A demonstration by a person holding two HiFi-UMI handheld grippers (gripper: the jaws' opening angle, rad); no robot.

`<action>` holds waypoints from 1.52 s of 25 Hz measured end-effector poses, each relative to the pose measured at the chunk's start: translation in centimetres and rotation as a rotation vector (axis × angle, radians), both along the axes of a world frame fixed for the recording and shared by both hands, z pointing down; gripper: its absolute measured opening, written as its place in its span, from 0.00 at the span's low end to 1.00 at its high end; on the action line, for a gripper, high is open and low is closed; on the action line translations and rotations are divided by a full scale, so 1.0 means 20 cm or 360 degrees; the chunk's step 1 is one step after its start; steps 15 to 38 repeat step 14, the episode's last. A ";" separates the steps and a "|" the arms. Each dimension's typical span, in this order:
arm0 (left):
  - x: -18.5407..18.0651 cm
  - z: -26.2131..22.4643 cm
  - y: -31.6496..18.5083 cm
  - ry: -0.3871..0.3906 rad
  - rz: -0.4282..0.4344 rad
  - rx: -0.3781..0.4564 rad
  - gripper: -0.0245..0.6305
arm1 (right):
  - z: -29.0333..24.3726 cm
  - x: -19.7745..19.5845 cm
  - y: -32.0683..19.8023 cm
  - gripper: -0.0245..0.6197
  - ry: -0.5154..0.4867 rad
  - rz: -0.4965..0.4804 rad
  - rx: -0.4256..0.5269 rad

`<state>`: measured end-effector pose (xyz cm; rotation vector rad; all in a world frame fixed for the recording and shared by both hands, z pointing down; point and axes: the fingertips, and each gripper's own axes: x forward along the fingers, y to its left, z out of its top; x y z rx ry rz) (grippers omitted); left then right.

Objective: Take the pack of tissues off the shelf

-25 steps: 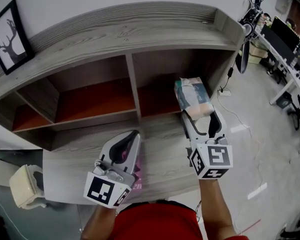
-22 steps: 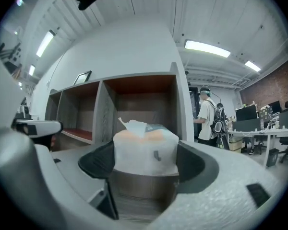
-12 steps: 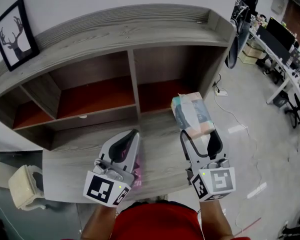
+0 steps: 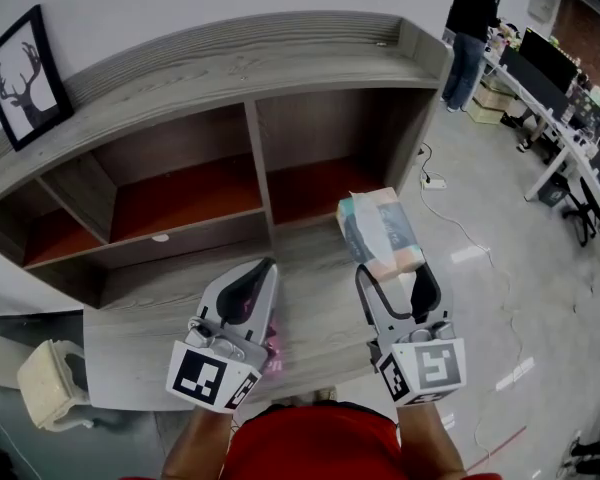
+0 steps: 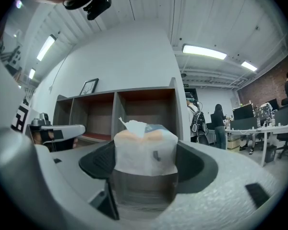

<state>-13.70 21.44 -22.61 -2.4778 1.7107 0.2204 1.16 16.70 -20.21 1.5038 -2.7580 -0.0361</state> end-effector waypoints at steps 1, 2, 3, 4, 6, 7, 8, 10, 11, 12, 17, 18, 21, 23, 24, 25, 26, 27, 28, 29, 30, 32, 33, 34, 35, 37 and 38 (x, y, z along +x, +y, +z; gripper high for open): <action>0.00 0.00 0.00 0.0000 0.0002 -0.0001 0.05 | 0.00 0.00 0.00 0.60 -0.0001 0.0004 -0.0001; 0.00 0.00 0.00 0.0001 0.0002 -0.0001 0.05 | 0.00 0.00 0.00 0.60 -0.0001 0.0008 -0.0003; -0.01 0.00 0.00 0.0002 0.0002 -0.0001 0.05 | 0.00 0.00 0.00 0.60 -0.0001 0.0011 -0.0005; -0.01 0.00 0.00 0.0003 0.0003 0.0001 0.05 | 0.01 0.00 0.00 0.60 0.0000 0.0014 -0.0006; -0.01 0.00 0.01 0.0004 0.0004 0.0004 0.05 | 0.01 0.00 0.00 0.60 0.0001 0.0018 -0.0007; -0.01 0.00 0.01 0.0005 0.0004 0.0005 0.05 | 0.01 0.00 0.00 0.60 0.0001 0.0019 -0.0006; -0.01 0.00 0.01 0.0006 0.0004 0.0006 0.05 | 0.01 0.00 0.00 0.60 0.0002 0.0019 -0.0006; -0.01 0.00 0.01 0.0008 0.0003 0.0006 0.05 | 0.01 0.00 0.00 0.60 0.0004 0.0019 -0.0008; -0.01 0.00 0.01 0.0010 0.0002 0.0006 0.05 | 0.01 0.00 0.00 0.60 0.0006 0.0020 -0.0010; -0.01 0.00 0.01 0.0012 0.0001 0.0006 0.05 | 0.02 0.00 -0.01 0.60 0.0007 0.0021 -0.0012; -0.01 0.00 0.01 0.0016 -0.0002 0.0007 0.05 | 0.02 0.01 -0.01 0.60 0.0011 0.0023 -0.0017; -0.01 0.00 0.01 0.0016 -0.0002 0.0007 0.05 | 0.02 0.01 -0.01 0.60 0.0011 0.0023 -0.0017; -0.01 0.00 0.01 0.0016 -0.0002 0.0007 0.05 | 0.02 0.01 -0.01 0.60 0.0011 0.0023 -0.0017; -0.01 0.00 0.01 0.0016 -0.0002 0.0007 0.05 | 0.02 0.01 -0.01 0.60 0.0011 0.0023 -0.0017; -0.01 0.00 0.01 0.0016 -0.0002 0.0007 0.05 | 0.02 0.01 -0.01 0.60 0.0011 0.0023 -0.0017; -0.01 0.00 0.01 0.0016 -0.0002 0.0007 0.05 | 0.02 0.01 -0.01 0.60 0.0011 0.0023 -0.0017; -0.01 0.00 0.01 0.0016 -0.0002 0.0007 0.05 | 0.02 0.01 -0.01 0.60 0.0011 0.0023 -0.0017; -0.01 0.00 0.01 0.0016 -0.0002 0.0007 0.05 | 0.02 0.01 -0.01 0.60 0.0011 0.0023 -0.0017; -0.01 0.00 0.01 0.0016 -0.0002 0.0007 0.05 | 0.02 0.01 -0.01 0.60 0.0011 0.0023 -0.0017; -0.01 0.00 0.01 0.0016 -0.0002 0.0007 0.05 | 0.02 0.01 -0.01 0.60 0.0011 0.0023 -0.0017; -0.01 0.00 0.01 0.0016 -0.0002 0.0007 0.05 | 0.02 0.01 -0.01 0.60 0.0011 0.0023 -0.0017; -0.01 0.00 0.01 0.0016 -0.0002 0.0007 0.05 | 0.02 0.01 -0.01 0.60 0.0011 0.0023 -0.0017; -0.01 0.00 0.01 0.0016 -0.0002 0.0007 0.05 | 0.02 0.01 -0.01 0.60 0.0011 0.0023 -0.0017; -0.01 0.00 0.01 0.0016 -0.0002 0.0007 0.05 | 0.02 0.01 -0.01 0.60 0.0011 0.0023 -0.0017; -0.01 0.00 0.01 0.0016 -0.0002 0.0007 0.05 | 0.02 0.01 -0.01 0.60 0.0011 0.0023 -0.0017; -0.01 0.00 0.01 0.0016 -0.0002 0.0007 0.05 | 0.02 0.01 -0.01 0.60 0.0011 0.0023 -0.0017; -0.01 0.00 0.01 0.0016 -0.0002 0.0007 0.05 | 0.02 0.01 -0.01 0.60 0.0011 0.0023 -0.0017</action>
